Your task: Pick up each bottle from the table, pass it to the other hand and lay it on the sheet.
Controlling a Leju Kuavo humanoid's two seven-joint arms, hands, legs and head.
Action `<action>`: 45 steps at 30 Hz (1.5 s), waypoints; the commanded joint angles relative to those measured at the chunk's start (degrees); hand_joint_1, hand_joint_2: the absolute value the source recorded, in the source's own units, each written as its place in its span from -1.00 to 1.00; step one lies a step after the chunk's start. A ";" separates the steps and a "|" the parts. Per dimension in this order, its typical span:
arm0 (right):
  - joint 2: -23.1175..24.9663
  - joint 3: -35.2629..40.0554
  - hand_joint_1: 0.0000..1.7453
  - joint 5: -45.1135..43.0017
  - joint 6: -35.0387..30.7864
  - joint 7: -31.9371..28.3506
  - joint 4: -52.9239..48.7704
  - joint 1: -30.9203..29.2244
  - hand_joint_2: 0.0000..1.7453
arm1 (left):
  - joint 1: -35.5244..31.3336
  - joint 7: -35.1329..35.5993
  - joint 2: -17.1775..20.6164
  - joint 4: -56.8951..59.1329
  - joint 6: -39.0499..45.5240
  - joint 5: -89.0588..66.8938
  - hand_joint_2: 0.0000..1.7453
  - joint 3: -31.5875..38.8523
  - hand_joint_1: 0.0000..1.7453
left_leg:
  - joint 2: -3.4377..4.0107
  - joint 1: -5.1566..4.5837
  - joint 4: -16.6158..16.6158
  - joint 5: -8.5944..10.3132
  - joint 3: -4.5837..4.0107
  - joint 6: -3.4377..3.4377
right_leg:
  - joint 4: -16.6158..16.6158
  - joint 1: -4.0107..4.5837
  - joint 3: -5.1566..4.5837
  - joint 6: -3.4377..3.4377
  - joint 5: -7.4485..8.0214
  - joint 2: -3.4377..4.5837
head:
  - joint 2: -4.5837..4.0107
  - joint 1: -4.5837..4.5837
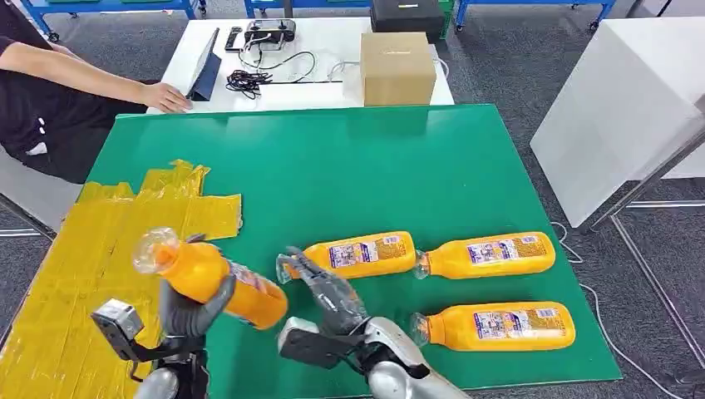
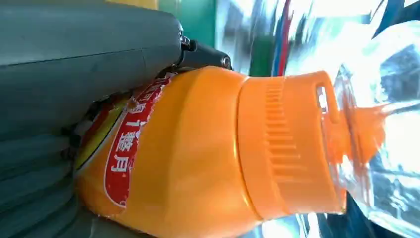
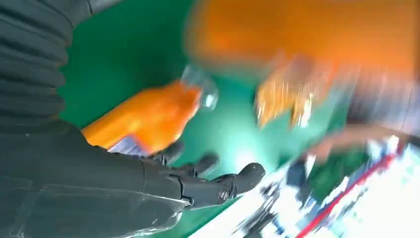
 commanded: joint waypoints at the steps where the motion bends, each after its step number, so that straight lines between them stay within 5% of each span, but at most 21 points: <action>1: -5.45 -15.79 -1.00 2.48 -0.63 -2.28 -12.12 9.79 -1.00 | -0.36 -0.88 3.88 -1.86 20.88 -28.43 1.00 10.66 1.00 | -0.13 0.02 -0.02 -0.02 0.04 -0.03 | -0.06 0.02 0.12 0.02 -0.05 -0.16 | 0.00 -0.02; 4: -5.24 -17.21 -1.00 2.58 0.00 -2.83 -13.03 10.24 -1.00 | 0.72 -1.44 2.66 -5.20 25.27 -36.48 1.00 14.40 1.00 | 0.00 0.06 0.01 -0.04 -0.02 -0.05 | -0.05 0.06 0.05 0.02 0.00 -0.01 | 0.00 0.00; 10: -4.35 -17.30 -1.00 3.32 0.38 -2.82 -12.56 11.51 -1.00 | 1.56 -1.83 2.38 -8.65 23.81 -30.85 1.00 11.13 1.00 | -0.10 0.04 0.01 0.00 -0.06 -0.03 | -0.03 0.04 -0.01 0.01 -0.02 -0.12 | 0.00 0.00; 13: -4.34 -17.36 -1.00 3.56 0.30 -2.77 -12.71 11.63 -1.00 | 2.30 -1.12 1.30 -9.28 25.27 -38.47 1.00 11.45 1.00 | -0.03 0.01 0.00 -0.01 -0.05 -0.02 | -0.02 0.01 -0.02 0.02 -0.01 -0.02 | 0.00 0.00; 17: -4.82 -17.02 -1.00 3.36 1.28 -2.28 -11.41 9.78 -1.00 | 2.93 1.47 -2.13 -9.53 25.27 -68.92 1.00 18.44 1.00 | 0.12 0.02 -0.01 -0.04 0.01 -0.02 | -0.06 0.02 0.03 0.03 0.00 0.09 | 0.00 -0.02; 20: -5.01 -17.49 -1.00 3.24 1.73 -2.04 -11.42 9.60 -1.00 | 3.14 7.24 0.60 -5.44 25.27 -77.81 1.00 16.68 1.00 | 0.08 -0.04 -0.05 0.00 0.00 -0.01 | -0.04 -0.02 0.00 0.02 0.02 0.08 | 0.00 0.00; 21: -4.97 -17.55 -1.00 3.34 2.19 -1.81 -11.42 9.47 -1.00 | 2.95 15.95 4.75 -1.03 25.27 -84.11 1.00 12.34 1.00 | 0.13 0.00 -0.06 -0.01 0.04 -0.03 | -0.08 0.01 0.04 0.02 0.03 0.11 | 0.00 0.00; 23: -4.96 -17.43 -1.00 3.50 2.66 -1.60 -11.42 9.29 -1.00 | 1.76 20.86 8.07 4.37 25.27 -85.54 1.00 8.90 1.00 | 0.04 -0.04 -0.16 0.05 0.11 -0.06 | -0.12 -0.02 0.11 0.00 0.03 0.00 | 0.00 0.00; 26: -4.96 -17.43 -1.00 3.50 2.66 -1.60 -11.42 9.29 -1.00 | 1.76 20.86 8.07 4.37 25.27 -85.54 1.00 8.90 1.00 | -0.02 -0.06 -0.11 0.05 0.07 -0.03 | -0.06 -0.05 0.04 0.00 0.01 -0.04 | 0.00 -0.02; 30: -4.48 -17.13 -1.00 3.58 3.80 -1.11 -10.96 8.57 -1.00 | -1.22 31.16 13.71 12.86 22.39 -90.16 1.00 1.73 1.00 | -0.08 -0.02 -0.17 0.08 0.11 -0.06 | -0.13 0.01 0.10 0.00 0.02 -0.13 | 0.00 -0.02; 45: -3.92 -17.24 -1.00 4.38 4.36 -0.56 -11.63 9.37 -1.00 | -5.47 36.76 15.12 18.74 17.36 -90.97 1.00 -1.13 1.00 | -0.01 0.05 -0.06 0.04 -0.01 -0.08 | -0.05 0.05 0.02 0.00 0.00 -0.07 | 0.00 0.00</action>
